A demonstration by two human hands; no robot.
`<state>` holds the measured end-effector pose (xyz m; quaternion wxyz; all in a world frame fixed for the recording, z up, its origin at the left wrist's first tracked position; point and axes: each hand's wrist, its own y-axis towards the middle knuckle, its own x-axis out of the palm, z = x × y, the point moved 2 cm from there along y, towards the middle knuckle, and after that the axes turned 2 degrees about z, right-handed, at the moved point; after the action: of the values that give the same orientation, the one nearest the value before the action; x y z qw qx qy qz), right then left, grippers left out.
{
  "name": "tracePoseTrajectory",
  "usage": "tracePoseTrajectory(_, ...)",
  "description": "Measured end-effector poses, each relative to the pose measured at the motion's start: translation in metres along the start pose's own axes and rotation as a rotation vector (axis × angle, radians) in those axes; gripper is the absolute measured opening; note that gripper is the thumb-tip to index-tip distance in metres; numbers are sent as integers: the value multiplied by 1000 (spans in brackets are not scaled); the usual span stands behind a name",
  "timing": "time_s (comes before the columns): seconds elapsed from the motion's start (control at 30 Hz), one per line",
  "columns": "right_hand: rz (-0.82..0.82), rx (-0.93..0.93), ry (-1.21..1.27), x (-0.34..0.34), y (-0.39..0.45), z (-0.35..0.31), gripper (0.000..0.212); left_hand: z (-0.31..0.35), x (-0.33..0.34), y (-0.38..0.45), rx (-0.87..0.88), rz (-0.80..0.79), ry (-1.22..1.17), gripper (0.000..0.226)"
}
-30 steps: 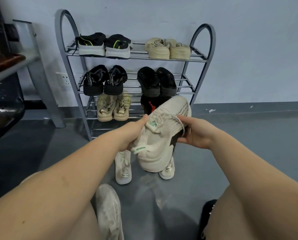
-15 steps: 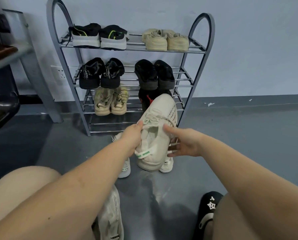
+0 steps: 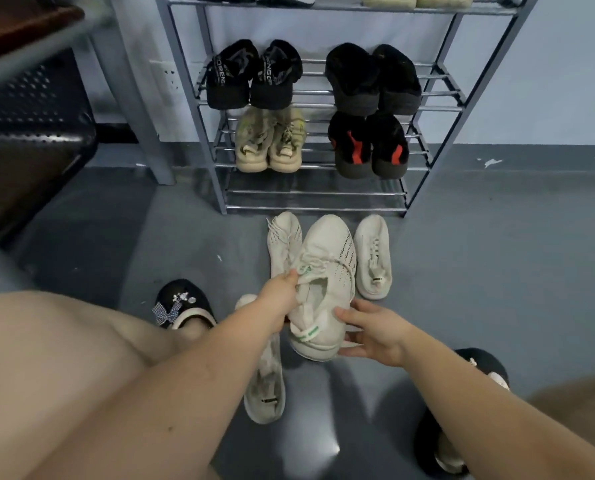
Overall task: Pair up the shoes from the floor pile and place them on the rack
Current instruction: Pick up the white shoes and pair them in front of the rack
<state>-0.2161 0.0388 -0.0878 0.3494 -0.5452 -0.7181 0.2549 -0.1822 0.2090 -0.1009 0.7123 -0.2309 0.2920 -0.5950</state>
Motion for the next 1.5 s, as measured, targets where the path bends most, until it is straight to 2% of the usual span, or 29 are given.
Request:
tracePoseTrajectory(0.27, -4, 64, -107, -17, 9, 25, 33, -38, -2, -12, -160, -158, -84, 25)
tracePoseTrajectory(0.37, 12, 103, -129, -22, 13, 33, 35, -42, -17, -8, -161, -174, -61, 34)
tracePoseTrajectory(0.43, 29, 136, -149, -27, 15, 35, 38, -43, -30, 0, -141, -144, -10, 44)
tracePoseTrajectory(0.6, 95, 128, -148, -41, 23, 26, 36, -43, -51, 19, -125, -85, 16, 47)
tracePoseTrajectory(0.8, 173, 55, -98, -46, 52, 5, 22, -40, -41, 52, -113, -39, -12, 44)
tracePoseTrajectory(0.93, 222, 60, -102, -49, 83, -9, 27, -33, -26, 84, -100, 5, -37, 43)
tracePoseTrajectory(1.07, 249, 66, -163, -54, 121, -25, 25, -23, -14, 127, -47, 42, 149, 46)
tracePoseTrajectory(1.2, 263, 84, -171, -63, 165, -37, 29, -20, -9, 163, -68, 101, 256, 56)
tracePoseTrajectory(1.33, 256, 57, -131, -65, 207, -45, 36, -27, -3, 187, -118, 146, 103, 44)
tracePoseTrajectory(1.5, 370, 3, -46, -70, 241, -27, 43, -44, -1, 199, -238, 246, 10, 48)
